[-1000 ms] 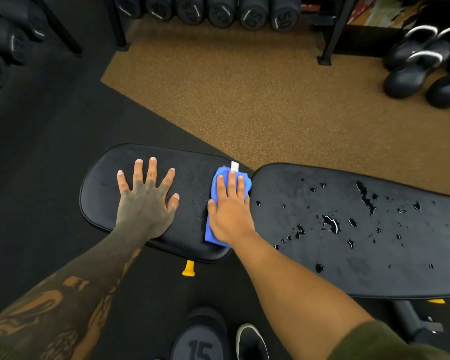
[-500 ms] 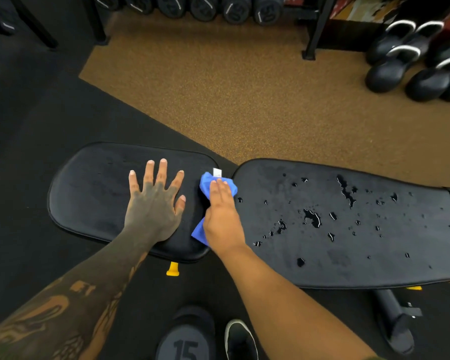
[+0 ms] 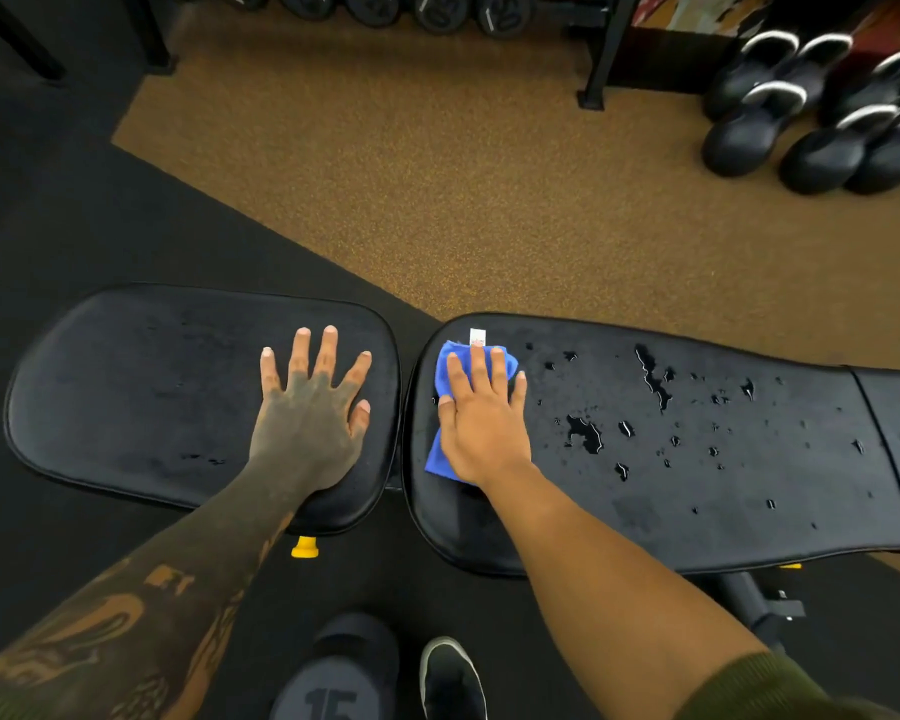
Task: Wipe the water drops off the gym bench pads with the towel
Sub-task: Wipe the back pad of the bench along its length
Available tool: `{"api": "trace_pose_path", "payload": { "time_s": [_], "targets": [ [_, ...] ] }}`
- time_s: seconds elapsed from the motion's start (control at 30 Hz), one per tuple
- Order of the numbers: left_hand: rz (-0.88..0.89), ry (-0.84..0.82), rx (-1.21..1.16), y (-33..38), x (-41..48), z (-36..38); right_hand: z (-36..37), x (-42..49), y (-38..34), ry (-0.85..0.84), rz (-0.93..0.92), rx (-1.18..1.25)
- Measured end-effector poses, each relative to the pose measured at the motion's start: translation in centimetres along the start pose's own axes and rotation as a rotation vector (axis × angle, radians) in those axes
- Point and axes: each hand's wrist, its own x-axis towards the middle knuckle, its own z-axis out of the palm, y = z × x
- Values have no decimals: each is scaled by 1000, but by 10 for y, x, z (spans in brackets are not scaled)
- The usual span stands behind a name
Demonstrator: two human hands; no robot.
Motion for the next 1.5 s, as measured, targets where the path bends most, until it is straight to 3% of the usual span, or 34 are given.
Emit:
{"api": "trace_pose_path", "payload": {
  "time_s": [0.4,0.67,0.97,1.13,1.3,1.5],
  "targets": [
    [-46,-23,79,25,12,12,16,-9,-1,-44,-115,-133],
    [-53,-45,102,27,12,7,1,7,24,-27,48,-101],
    [-52,-54,95,27,12,7,14,-23,23,-53,-106,-108],
    [-44,-30,114,27,9,6,5,-27,65,-14,7,-99],
    [-31,-5,118,28,10,11,9,-4,48,-7,77,-102],
    [-51,-20,137,29,12,12,17,-36,43,-4,-73,-93]
  ]
}}
